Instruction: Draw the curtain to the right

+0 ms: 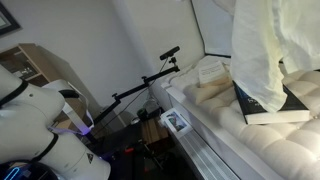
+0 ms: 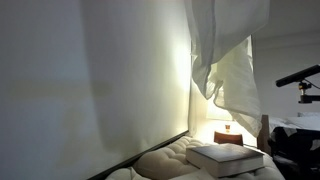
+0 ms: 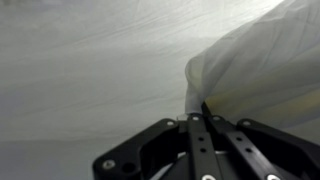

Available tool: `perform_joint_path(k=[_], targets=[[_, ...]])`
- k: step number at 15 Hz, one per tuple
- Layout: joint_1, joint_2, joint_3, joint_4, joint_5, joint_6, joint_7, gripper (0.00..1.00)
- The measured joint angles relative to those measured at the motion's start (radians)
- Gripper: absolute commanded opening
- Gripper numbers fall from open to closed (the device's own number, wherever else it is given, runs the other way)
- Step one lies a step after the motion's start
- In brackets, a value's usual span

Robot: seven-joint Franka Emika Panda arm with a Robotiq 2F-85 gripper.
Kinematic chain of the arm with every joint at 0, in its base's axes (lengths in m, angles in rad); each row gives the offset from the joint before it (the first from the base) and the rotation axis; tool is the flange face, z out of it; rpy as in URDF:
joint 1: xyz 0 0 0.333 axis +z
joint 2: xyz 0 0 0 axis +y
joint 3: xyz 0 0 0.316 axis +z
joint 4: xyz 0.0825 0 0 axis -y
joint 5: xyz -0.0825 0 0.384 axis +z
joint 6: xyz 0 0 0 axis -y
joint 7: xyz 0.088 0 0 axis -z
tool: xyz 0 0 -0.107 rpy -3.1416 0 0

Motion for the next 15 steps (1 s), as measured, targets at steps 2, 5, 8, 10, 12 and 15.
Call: perform_joint_path(k=[2, 5, 8, 10, 12, 15], targets=[[0.0, 0.009, 0.0, -0.001, -0.004, -0.01, 0.0, 0.0], [0.001, 0.064, 0.003, 0.021, -0.025, -0.039, 0.001, 0.0], [0.014, 0.148, 0.009, 0.097, -0.044, -0.078, 0.001, 0.0], [0.03, 0.207, 0.01, 0.169, -0.05, -0.105, 0.001, 0.0], [0.045, 0.262, 0.01, 0.246, -0.051, -0.135, 0.001, 0.0], [0.054, 0.33, 0.017, 0.34, -0.014, -0.166, -0.024, 0.0]])
